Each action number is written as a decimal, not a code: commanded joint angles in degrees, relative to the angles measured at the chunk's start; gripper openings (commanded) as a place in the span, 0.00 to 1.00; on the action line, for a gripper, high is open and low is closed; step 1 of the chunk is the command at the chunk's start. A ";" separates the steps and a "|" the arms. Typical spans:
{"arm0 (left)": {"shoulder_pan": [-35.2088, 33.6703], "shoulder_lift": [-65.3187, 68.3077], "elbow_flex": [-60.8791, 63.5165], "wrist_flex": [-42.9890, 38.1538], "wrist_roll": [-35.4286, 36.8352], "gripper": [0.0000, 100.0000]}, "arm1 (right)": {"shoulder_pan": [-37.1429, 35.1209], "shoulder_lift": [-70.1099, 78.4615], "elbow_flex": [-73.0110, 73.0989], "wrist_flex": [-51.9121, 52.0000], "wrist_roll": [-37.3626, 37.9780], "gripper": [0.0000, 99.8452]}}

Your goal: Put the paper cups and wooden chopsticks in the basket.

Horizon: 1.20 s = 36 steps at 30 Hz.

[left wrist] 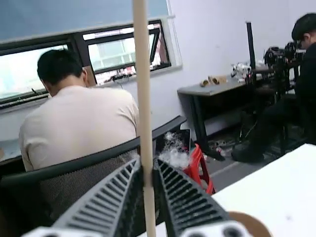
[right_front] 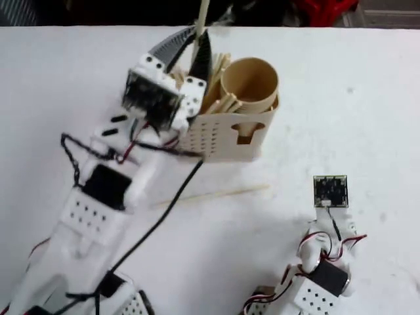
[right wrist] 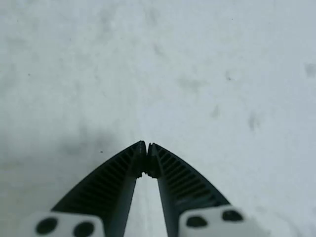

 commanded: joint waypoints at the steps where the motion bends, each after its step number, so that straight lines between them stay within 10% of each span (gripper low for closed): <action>1: -0.66 4.00 -4.13 -0.35 0.88 0.02 | -0.31 -0.75 0.26 0.31 -0.18 0.02; 21: 0.57 4.26 -6.15 16.00 5.10 0.10 | -0.40 -0.75 0.26 0.40 -0.18 0.02; 29: 15.08 6.11 -4.31 47.38 -14.15 0.10 | -0.40 -0.75 0.26 0.40 -0.18 0.02; 36: 15.78 23.16 -0.35 45.63 -14.77 0.10 | -0.31 -0.57 0.26 0.40 -0.18 0.02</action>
